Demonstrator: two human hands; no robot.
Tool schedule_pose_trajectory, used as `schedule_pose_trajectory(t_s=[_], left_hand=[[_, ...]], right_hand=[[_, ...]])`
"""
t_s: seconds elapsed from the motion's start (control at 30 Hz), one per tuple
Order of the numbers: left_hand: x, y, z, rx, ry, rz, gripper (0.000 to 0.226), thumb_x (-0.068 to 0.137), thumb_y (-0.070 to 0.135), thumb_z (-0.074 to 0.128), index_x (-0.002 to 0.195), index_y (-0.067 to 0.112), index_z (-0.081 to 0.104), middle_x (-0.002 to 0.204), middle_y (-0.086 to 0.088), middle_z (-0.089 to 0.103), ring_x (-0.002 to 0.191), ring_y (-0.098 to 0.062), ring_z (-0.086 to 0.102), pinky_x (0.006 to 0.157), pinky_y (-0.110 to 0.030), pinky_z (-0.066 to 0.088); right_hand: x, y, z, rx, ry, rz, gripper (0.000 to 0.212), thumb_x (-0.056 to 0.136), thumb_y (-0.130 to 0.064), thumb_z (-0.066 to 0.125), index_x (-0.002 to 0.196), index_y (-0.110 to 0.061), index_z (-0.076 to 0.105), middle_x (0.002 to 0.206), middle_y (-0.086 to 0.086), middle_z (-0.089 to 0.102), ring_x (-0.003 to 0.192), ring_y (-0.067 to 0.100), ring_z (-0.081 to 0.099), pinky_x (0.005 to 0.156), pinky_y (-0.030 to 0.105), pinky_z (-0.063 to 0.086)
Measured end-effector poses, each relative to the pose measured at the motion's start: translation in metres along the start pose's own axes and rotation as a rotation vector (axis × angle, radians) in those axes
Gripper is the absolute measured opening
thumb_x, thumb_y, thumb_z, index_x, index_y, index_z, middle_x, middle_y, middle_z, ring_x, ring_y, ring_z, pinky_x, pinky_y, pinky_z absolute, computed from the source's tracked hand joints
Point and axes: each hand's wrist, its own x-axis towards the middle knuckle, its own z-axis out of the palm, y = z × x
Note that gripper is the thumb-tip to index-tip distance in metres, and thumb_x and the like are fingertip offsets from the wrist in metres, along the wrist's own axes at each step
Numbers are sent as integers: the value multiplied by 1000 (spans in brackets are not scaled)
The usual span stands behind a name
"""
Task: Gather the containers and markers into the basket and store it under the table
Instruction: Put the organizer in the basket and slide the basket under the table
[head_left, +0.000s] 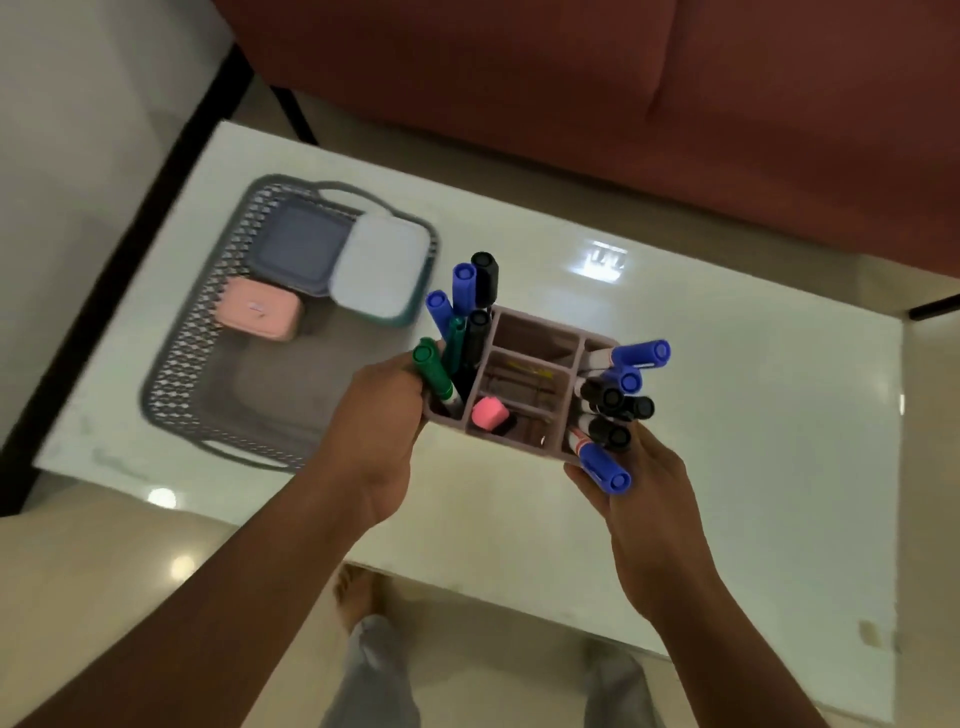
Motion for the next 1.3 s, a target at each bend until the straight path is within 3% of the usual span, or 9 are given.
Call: schedule_pose_trajectory(t_s=[0.1, 0.23, 0.33, 0.53, 0.67, 0.8, 0.97, 1.17, 1.3], left_hand=[[-6, 16, -76, 23, 29, -15, 29, 88, 16, 47, 82, 13, 75, 80, -11, 70, 63, -20, 58, 66, -26, 44], [2, 34, -163, 31, 145, 36, 26, 91, 11, 47, 94, 11, 72, 81, -8, 68, 71, -18, 58, 76, -34, 43], [19, 38, -210, 63, 189, 0, 27, 90, 8, 45, 96, 0, 70, 76, -10, 64, 65, -19, 54, 75, -36, 47], [58, 24, -245, 78, 94, -58, 29, 98, 11, 43, 108, 2, 69, 95, -16, 70, 74, -20, 64, 94, -46, 50], [84, 14, -248, 144, 74, -95, 29, 98, 3, 41, 112, -3, 65, 114, -27, 66, 94, -33, 63, 102, -50, 45], [102, 6, -248, 182, 29, -81, 33, 99, -3, 35, 117, -2, 62, 102, -17, 70, 86, -24, 62, 71, -28, 53], [111, 3, -252, 161, 4, -93, 30, 98, -4, 37, 112, -2, 64, 96, -15, 69, 71, -15, 65, 57, -21, 51], [115, 11, -259, 218, -20, -138, 27, 97, -3, 43, 110, -1, 66, 102, -16, 71, 82, -22, 65, 65, -26, 56], [124, 23, -275, 589, 244, 184, 13, 90, 17, 63, 82, 21, 73, 78, 1, 75, 66, -13, 70, 64, -29, 56]], right_hand=[[-25, 3, 70, -10, -44, 20, 33, 102, -17, 45, 83, -29, 70, 84, 4, 71, 99, 36, 63, 103, 53, 46], [-41, 6, 155, -30, -130, 39, 37, 100, -15, 45, 78, -32, 70, 77, -7, 71, 87, 19, 67, 89, 34, 52], [-37, 11, 202, -71, -139, 49, 42, 103, -20, 43, 70, -33, 67, 61, -12, 63, 59, 2, 54, 67, 18, 45], [-1, 24, 244, -52, -124, 136, 38, 104, -24, 40, 77, -29, 66, 62, -13, 64, 74, 13, 58, 77, 27, 46], [23, 36, 251, -70, -117, 214, 33, 103, -18, 38, 86, -22, 66, 72, -4, 66, 76, 18, 59, 77, 31, 45], [34, 44, 252, 37, -124, 261, 36, 101, -15, 38, 88, -24, 69, 73, 0, 65, 72, 19, 55, 78, 35, 44], [39, 49, 254, 51, -117, 237, 32, 104, -20, 38, 102, -23, 70, 82, -2, 69, 76, 15, 60, 77, 32, 47], [37, 46, 254, 53, -111, 259, 30, 104, -21, 39, 108, -24, 69, 89, -3, 71, 85, 16, 65, 76, 27, 50], [36, 38, 241, -33, 290, -119, 17, 95, -17, 55, 97, -20, 71, 82, -2, 75, 74, 15, 72, 67, 33, 59]])
